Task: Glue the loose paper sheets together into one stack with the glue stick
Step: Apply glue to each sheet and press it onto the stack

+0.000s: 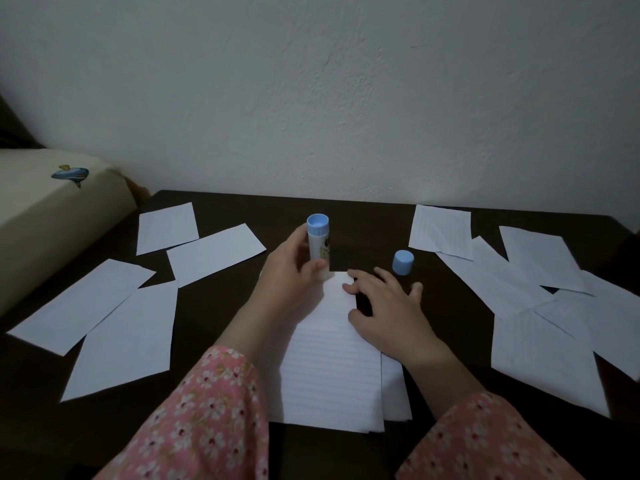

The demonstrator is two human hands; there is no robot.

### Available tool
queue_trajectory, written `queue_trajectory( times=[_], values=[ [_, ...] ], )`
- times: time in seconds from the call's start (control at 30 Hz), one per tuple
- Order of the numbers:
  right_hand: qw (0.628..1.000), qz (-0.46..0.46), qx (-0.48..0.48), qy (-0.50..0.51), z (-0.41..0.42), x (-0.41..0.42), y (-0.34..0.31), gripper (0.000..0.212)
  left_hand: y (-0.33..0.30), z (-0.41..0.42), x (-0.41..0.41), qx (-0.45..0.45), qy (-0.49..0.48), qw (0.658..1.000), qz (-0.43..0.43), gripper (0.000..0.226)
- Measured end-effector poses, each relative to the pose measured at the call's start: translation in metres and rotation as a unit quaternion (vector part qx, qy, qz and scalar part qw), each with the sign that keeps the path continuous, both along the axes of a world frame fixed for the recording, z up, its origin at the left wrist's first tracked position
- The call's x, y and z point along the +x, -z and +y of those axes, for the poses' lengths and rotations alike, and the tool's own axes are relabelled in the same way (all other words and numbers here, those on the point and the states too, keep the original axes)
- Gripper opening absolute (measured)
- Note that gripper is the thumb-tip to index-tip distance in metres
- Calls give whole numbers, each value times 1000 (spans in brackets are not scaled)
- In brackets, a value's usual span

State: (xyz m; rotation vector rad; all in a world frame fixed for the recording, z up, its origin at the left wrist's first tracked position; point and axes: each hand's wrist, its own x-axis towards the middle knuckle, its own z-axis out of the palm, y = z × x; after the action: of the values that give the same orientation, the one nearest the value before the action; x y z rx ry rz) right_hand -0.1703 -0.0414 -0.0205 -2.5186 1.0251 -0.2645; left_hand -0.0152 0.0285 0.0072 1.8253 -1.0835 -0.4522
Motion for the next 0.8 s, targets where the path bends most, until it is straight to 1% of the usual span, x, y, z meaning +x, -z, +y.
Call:
queue_trajectory(
  times=[0.1,0.23,0.37,0.53,0.8],
  values=[
    [1000,-2,5,8,0,1,0,38,1,4,1,-4,9,1000,9,60],
    [1000,-6,4,16,1,2,0,36,0,12,9,4,3,1000,0,62],
    [1000,-9,-2,18,3,2,-1,35,-2,22,27,33,6,998,-47,61],
    [1000,-11,0,17,2,2,0,35,-1,35,46,61,-18,995,-72,59],
    [1000,-6,2,21,3,3,-2,36,-2,43,56,75,-62,990,-98,57]
  ],
)
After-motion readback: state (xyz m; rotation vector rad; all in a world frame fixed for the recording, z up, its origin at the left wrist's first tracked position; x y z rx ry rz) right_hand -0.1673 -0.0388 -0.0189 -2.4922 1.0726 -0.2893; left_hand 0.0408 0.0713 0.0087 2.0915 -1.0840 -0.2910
